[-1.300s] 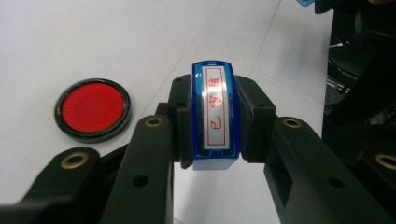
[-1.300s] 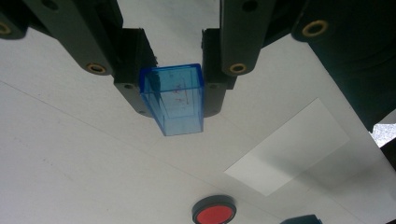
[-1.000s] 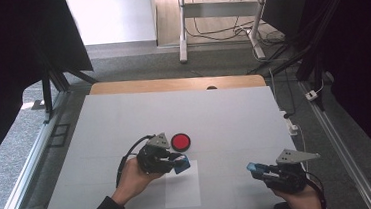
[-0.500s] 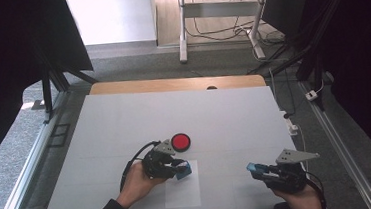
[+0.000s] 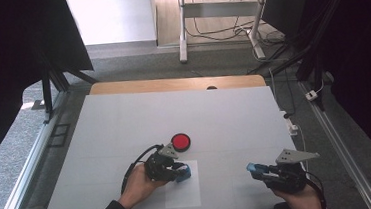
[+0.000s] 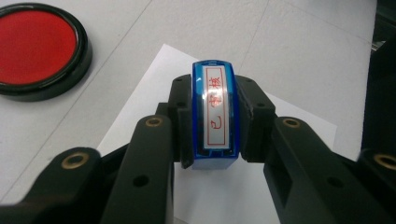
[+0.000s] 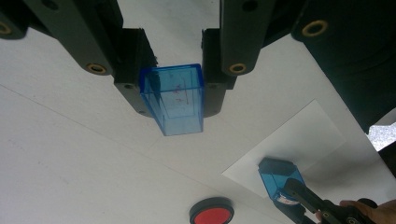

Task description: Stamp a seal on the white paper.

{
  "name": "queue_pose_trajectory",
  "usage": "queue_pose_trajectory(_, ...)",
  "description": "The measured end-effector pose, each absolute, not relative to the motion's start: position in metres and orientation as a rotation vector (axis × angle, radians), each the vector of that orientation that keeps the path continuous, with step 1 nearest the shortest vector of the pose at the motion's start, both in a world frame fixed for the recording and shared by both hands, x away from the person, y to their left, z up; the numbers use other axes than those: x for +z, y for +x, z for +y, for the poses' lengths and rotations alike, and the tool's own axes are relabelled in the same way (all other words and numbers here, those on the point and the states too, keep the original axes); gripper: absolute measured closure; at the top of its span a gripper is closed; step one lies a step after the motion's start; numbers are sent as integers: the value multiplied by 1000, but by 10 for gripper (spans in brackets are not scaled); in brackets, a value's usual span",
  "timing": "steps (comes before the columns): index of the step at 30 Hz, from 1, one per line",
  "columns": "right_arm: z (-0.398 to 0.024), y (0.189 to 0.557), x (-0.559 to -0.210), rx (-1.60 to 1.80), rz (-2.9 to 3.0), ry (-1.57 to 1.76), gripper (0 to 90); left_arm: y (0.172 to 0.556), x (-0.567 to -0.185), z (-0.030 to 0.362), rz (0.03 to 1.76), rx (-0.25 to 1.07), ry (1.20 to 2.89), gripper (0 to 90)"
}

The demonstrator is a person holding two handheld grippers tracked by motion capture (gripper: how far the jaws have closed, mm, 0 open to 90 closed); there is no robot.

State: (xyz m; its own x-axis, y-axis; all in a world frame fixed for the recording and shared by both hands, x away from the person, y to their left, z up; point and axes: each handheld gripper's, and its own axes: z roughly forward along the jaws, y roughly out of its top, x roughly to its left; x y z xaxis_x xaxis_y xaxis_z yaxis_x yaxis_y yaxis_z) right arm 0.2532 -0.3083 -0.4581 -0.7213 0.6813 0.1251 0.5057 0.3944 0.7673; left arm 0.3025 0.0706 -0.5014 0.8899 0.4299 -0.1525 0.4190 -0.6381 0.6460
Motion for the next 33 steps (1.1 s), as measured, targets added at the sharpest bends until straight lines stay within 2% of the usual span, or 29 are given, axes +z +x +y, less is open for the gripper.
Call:
queue_pose_trajectory(18, -307, 253, -458, 1218, 2449, 1056, 680, 283, -499, 58, 541, 211, 2421, 710)
queue_pose_trajectory(33, -307, 253, -458, 1208, 2453, 1050, 680, 302, -504, 72, 664, -1, 2313, 709)
